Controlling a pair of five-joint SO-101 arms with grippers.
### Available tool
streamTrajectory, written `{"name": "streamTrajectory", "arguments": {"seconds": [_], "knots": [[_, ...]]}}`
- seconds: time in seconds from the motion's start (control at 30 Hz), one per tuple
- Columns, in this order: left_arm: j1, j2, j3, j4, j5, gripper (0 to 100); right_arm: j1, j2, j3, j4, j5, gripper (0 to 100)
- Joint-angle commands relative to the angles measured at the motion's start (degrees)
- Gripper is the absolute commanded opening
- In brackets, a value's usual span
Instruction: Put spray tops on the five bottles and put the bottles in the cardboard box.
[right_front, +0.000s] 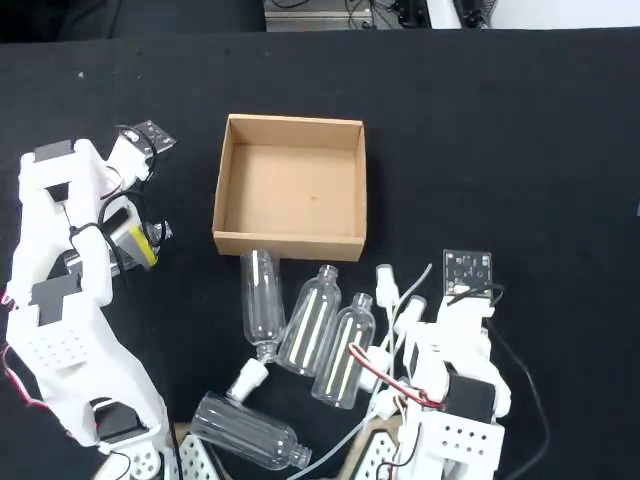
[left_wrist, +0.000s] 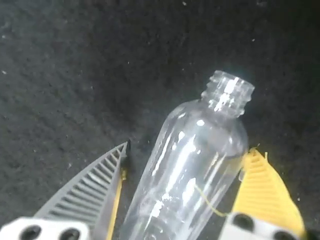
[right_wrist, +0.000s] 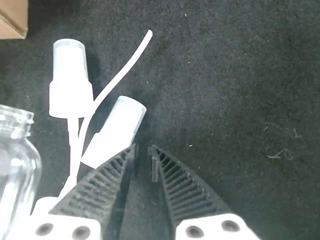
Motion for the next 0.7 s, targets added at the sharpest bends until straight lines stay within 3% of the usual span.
{"name": "streamTrajectory", "arguments": {"seconds": [0.0,0.67], "knots": [[1.10,-0.62,-0.57,-1.05,0.53,33,-0.53,-5.41,-0.22,0.35,0.00,1.1],[-1.19,-1.23,3.03,-1.14,0.00,32,-0.53,-5.41,-0.22,0.35,0.00,1.1]]}}
